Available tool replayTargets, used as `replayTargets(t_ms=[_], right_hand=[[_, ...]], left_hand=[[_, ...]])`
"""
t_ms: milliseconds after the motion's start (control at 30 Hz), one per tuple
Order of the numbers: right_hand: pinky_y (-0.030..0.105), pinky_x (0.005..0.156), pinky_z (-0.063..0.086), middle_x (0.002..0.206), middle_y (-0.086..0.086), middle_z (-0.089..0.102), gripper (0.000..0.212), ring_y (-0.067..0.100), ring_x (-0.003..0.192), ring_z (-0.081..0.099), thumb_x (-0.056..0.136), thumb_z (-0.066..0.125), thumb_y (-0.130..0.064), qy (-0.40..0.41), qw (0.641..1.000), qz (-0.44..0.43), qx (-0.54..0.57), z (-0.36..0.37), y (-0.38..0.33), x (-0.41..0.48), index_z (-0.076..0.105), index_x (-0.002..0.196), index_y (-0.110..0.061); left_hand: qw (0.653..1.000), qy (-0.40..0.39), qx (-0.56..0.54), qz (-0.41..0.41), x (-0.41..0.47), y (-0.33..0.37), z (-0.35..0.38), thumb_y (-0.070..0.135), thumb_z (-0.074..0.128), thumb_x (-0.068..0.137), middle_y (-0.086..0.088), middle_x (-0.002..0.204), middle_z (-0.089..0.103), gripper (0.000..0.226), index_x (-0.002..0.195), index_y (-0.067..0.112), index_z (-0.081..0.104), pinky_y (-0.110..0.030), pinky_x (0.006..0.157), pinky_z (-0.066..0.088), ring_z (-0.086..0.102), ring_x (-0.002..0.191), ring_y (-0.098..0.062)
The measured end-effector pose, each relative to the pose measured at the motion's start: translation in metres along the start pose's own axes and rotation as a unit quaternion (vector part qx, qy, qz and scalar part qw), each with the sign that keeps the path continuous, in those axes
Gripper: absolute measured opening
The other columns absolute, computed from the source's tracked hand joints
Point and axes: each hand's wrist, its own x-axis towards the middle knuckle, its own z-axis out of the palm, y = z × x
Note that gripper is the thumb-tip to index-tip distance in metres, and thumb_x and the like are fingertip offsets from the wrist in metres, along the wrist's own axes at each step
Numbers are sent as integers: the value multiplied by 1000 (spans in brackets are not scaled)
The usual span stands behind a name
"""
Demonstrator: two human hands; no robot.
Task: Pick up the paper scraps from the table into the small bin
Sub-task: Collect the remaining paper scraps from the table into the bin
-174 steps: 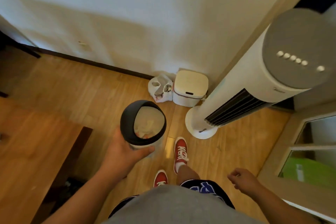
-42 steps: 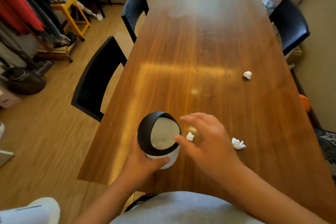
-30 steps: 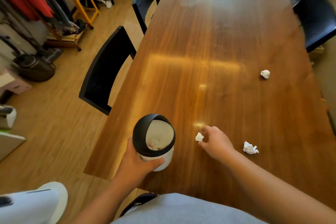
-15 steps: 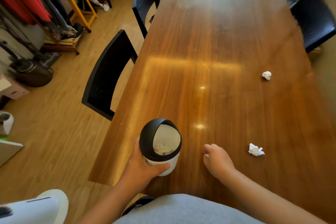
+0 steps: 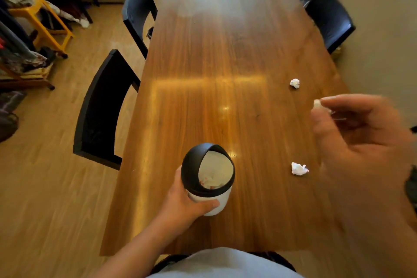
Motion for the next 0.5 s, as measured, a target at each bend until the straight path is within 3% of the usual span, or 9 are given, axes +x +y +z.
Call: replayTargets(t_ms=[67,167,233,333,400,500], right_hand=[[16,73,51,90,-10,65,7,3,84,62,91,67,-17,-64,997,8,-46,26,12,-21,66,97,-18],[35,93,52,113,-3,69,28,9,108,61,88,69,-29,-284,943,93,-149,57,41,-59,72,112,-15],[27,96,49,115,-10,68,31,4,112,58,89,65,-39,-260,949,92,-153,45,62,-68,70,115,-23],[8,80,46,101,-29,61,24,-7,102,58,87,57,-55,-199,951,172,-164,1,99,-70,60,107,-41],[7,66,44,100,-26,61,26,-2,96,61,85,62,-53,-235,911,263,-215,-26,135,-73,60,108,-41],[14,63,43,117,-8,61,42,9,93,59,85,68,-44,-296,836,334,-319,-55,197,-80,57,123,-31]], left_hand=[[1000,-20,2,14,5,4,6,49,98,47,43,122,53,105,125,74,33,-11,71,53,51,109,24],[999,-38,7,30,10,7,18,59,97,45,37,125,56,103,128,69,36,-9,71,55,57,113,15],[999,-41,14,31,15,8,24,63,96,43,38,125,55,105,128,71,35,-13,71,55,56,112,16],[999,-39,19,20,19,6,34,58,97,43,43,123,52,105,123,77,32,-14,73,51,52,110,23],[999,-38,24,8,22,4,45,54,98,44,45,119,53,103,119,79,32,-16,72,50,53,106,25],[999,-29,30,-7,28,6,68,56,97,42,48,116,53,103,117,81,31,-19,73,49,51,101,29]])
